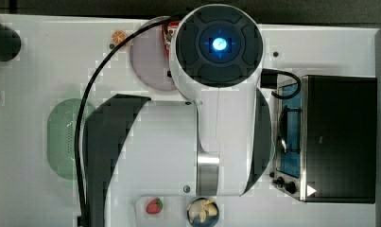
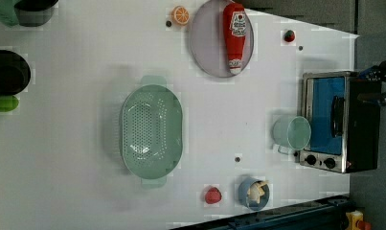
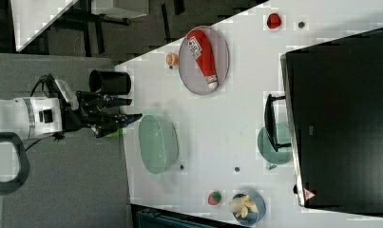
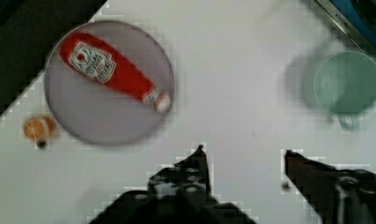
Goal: Drag strainer left to right.
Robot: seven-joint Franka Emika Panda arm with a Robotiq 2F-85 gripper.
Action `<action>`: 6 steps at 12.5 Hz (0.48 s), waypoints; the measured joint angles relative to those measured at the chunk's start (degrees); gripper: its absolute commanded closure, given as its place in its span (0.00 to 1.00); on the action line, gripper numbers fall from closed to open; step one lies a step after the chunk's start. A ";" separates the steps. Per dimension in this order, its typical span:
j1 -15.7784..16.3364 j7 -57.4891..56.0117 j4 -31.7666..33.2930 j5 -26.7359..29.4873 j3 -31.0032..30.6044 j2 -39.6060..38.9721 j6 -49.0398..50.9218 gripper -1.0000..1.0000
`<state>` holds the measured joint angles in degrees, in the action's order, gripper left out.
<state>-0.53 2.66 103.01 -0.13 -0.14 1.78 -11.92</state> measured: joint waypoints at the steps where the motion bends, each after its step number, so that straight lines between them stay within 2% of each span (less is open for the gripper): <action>1: -0.19 0.12 6.04 0.85 0.24 5.06 3.20 0.21; 3: -0.34 1.49 14.38 1.11 1.65 16.71 9.00 0.00; 6: -0.53 2.74 12.70 2.15 1.00 26.75 9.60 0.00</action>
<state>-1.06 5.39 115.71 2.02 0.85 28.54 -2.32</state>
